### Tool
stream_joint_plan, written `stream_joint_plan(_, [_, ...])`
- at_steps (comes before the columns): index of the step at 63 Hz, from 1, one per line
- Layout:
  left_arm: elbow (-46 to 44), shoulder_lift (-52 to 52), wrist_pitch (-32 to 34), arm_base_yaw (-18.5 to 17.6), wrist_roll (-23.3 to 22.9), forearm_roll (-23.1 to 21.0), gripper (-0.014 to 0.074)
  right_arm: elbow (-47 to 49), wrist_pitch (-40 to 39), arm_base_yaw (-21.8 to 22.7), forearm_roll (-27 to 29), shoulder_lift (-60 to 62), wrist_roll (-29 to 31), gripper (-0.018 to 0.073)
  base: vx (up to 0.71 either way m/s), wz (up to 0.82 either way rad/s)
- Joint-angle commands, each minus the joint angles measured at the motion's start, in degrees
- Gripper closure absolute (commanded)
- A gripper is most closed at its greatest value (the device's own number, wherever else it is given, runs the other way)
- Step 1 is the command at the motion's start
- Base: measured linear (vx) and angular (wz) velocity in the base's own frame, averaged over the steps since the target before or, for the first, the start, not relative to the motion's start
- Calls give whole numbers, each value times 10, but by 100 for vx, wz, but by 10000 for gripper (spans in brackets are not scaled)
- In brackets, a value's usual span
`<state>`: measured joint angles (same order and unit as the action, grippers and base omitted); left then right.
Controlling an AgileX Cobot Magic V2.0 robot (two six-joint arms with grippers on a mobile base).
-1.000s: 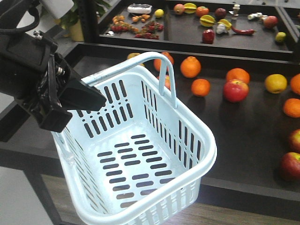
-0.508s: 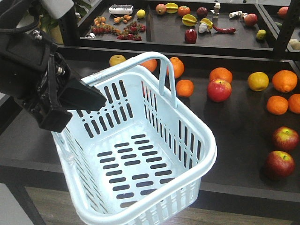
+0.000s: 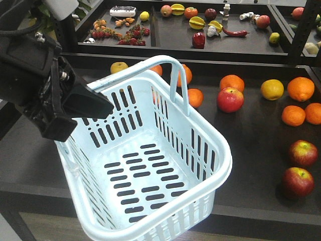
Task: Pick three apples into basket with both arms
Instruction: 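Drive the base up to the fruit table holding the basket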
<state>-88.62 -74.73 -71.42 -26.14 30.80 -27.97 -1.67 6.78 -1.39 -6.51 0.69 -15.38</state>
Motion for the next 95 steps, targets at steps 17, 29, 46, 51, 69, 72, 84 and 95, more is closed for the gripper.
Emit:
stream_joint_plan(17, [-17,17,39,-2,-3,-27,602,-7,-39,2,-7,7,0,564,9,-4])
stream_joint_plan(29, [-17,17,39,-2,-3,-27,602,-7,-39,2,-7,7,0,564,11,-8])
stream_joint_plan(46, [-17,17,39,-2,-3,-27,602,-7,-39,2,-7,7,0,564,12,-12])
stream_joint_plan(51, [-17,17,39,-2,-3,-27,602,-7,-39,2,-7,7,0,564,11,-14])
stream_joint_plan(69, [-17,17,39,-2,-3,-27,602,-7,-39,2,-7,7,0,564,10,-11])
stream_joint_plan(72, [-17,17,39,-2,-3,-27,602,-7,-39,2,-7,7,0,564,9,-7])
stream_joint_plan(84, [-17,17,39,-2,-3,-27,602,-7,-39,2,-7,7,0,564,9,-5])
stream_joint_plan(95, [-17,17,39,-2,-3,-27,602,-7,-39,2,-7,7,0,564,8,-2])
